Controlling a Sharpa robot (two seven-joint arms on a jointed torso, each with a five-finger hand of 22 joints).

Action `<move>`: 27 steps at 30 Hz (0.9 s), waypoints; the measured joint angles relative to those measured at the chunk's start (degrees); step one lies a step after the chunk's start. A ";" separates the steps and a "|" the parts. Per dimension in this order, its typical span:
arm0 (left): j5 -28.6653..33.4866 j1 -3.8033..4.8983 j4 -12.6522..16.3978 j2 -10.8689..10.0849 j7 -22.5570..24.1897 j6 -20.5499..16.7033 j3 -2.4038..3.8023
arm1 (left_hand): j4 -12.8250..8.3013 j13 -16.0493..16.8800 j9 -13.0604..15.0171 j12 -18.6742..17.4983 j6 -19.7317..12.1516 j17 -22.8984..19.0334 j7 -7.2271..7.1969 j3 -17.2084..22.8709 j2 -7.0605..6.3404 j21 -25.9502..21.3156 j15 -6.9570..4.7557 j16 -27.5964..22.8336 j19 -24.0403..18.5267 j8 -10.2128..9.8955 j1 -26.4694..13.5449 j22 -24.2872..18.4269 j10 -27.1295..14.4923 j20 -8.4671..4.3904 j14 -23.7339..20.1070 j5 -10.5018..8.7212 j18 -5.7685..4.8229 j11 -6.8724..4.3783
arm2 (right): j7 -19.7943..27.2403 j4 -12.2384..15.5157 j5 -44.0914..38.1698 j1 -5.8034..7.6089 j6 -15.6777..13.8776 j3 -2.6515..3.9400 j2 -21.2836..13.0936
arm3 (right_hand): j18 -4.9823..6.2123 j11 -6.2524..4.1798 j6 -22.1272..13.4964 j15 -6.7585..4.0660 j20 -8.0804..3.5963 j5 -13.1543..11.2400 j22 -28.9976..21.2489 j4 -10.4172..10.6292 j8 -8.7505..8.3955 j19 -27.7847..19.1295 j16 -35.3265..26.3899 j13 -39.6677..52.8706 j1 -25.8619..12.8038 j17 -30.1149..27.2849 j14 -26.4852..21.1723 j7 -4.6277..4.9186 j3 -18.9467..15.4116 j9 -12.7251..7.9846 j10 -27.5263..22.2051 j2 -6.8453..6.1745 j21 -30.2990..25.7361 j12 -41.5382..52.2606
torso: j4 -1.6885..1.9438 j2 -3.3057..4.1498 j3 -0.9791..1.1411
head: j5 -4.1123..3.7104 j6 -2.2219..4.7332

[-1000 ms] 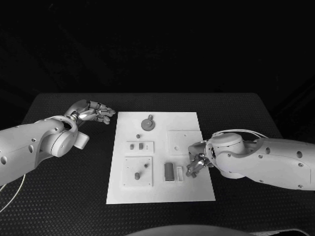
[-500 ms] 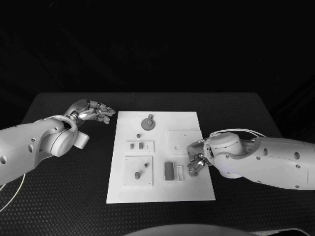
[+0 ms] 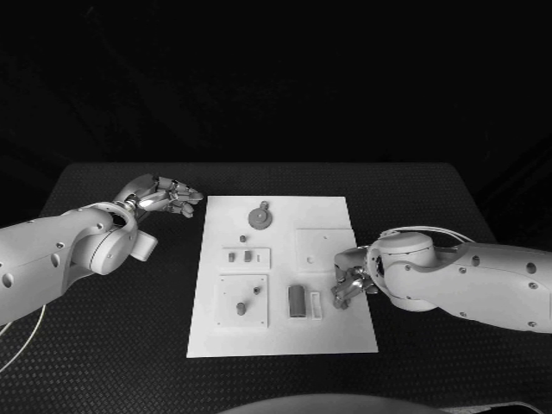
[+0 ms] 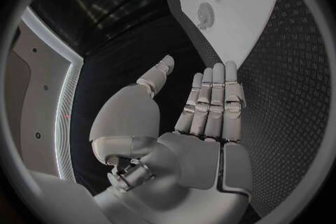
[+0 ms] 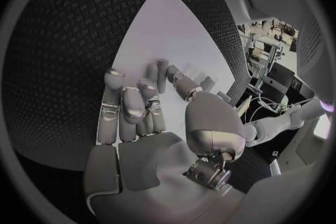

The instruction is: Assemble the parts on the task board

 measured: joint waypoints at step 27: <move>-0.01 0.00 0.06 -0.17 -0.15 0.00 -0.04 | 0.00 0.01 0.01 0.00 0.00 0.11 0.00 0.00 0.00 0.00 0.00 -0.22 0.00 0.00 0.00 0.00 0.00 0.00 0.00 0.00 -0.02 0.00 | -0.47 4.77 20.93 0.81 -11.02 -0.42 -3.20 | 0.16 -0.09 -0.73 0.13 0.20 -0.03 0.00 0.01 0.32 -0.20 0.00 -0.06 1.44 0.05 -0.09 0.95 -0.03 0.10 0.06 0.55 0.22 0.23 | 0.04 -0.03 -0.12 | 0.00 -0.15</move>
